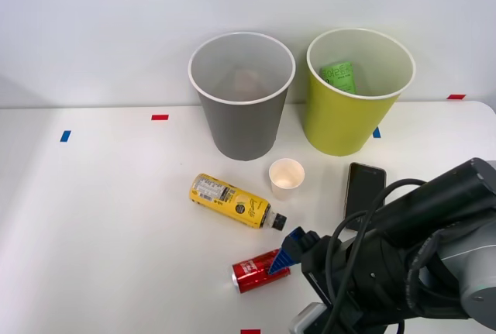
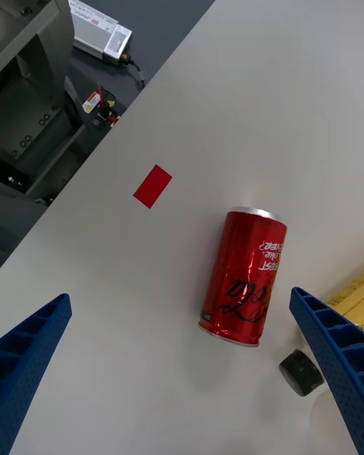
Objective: Put cans in the gray bin, plastic bottles in the light green bin
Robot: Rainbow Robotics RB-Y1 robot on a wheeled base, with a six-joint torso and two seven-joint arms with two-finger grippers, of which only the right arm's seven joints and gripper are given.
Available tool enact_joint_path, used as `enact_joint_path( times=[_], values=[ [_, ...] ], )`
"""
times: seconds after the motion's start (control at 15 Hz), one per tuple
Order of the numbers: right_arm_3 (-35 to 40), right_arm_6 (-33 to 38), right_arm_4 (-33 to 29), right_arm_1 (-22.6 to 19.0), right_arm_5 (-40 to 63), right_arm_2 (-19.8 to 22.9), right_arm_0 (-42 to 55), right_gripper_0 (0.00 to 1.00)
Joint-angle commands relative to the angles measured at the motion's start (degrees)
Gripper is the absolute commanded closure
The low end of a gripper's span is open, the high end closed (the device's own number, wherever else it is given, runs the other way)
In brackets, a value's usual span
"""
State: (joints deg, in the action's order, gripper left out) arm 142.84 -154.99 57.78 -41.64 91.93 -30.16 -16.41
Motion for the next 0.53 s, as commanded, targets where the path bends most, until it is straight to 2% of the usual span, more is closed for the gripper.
enact_joint_path(
  times=[0.07, 0.33, 0.53],
  values=[
    [-3.3, 0.0, -5.1, 2.4, -0.8, -4.5, -1.6, 0.00],
    [-4.2, 0.0, -12.3, 3.8, -4.3, -9.4, -1.8, 0.00],
    [-7.9, 0.0, -13.5, 4.3, -7.0, -11.8, -3.4, 0.00]
  ],
)
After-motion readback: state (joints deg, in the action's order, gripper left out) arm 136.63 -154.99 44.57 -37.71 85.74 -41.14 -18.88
